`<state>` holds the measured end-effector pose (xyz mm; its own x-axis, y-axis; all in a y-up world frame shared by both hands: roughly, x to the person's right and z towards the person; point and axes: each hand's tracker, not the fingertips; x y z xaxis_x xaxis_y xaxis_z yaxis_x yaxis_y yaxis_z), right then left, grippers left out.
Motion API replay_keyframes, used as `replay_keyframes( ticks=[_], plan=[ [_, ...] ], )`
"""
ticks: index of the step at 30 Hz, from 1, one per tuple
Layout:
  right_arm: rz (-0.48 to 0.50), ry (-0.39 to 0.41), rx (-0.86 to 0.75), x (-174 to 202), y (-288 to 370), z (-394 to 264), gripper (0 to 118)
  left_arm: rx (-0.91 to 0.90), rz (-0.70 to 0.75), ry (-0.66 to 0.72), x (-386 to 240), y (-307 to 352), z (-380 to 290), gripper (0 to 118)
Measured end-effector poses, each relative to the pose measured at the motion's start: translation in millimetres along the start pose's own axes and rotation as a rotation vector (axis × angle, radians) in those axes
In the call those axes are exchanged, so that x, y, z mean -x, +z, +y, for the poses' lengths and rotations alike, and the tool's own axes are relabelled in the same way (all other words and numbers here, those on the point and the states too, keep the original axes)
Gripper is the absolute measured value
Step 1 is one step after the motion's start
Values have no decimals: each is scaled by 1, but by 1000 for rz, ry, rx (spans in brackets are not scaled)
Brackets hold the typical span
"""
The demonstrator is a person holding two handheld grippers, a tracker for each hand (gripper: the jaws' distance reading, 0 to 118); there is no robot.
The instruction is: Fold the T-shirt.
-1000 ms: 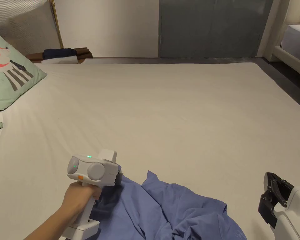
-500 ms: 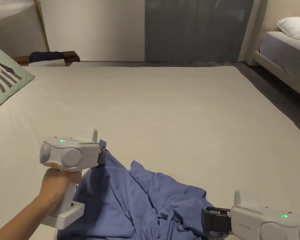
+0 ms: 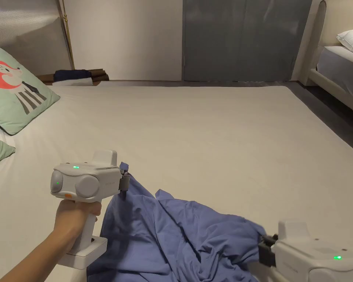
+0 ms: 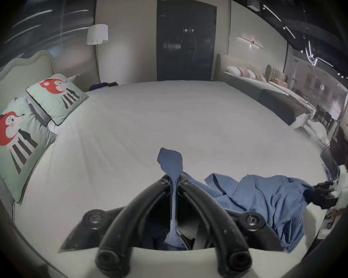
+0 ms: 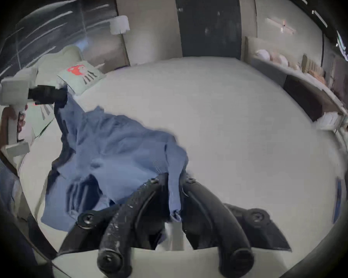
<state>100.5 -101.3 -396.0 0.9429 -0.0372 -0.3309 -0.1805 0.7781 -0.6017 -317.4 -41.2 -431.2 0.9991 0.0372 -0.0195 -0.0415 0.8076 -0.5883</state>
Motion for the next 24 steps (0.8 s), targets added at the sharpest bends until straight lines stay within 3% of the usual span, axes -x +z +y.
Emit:
replay_keyframes(
  ticks=[3, 13, 17, 24],
  plan=[
    [-83, 82, -130, -8, 24, 44, 6, -39, 21, 17, 13, 22, 16, 0],
    [-165, 90, -443, -38, 82, 200, 7, -303, 197, 102, 76, 112, 115, 0],
    [-234, 174, -553, -38, 92, 252, 7, -395, 240, 129, 92, 134, 166, 0],
    [-220, 118, -612, -51, 77, 315, 7, -541, 286, 162, 105, 128, 236, 0]
  ],
)
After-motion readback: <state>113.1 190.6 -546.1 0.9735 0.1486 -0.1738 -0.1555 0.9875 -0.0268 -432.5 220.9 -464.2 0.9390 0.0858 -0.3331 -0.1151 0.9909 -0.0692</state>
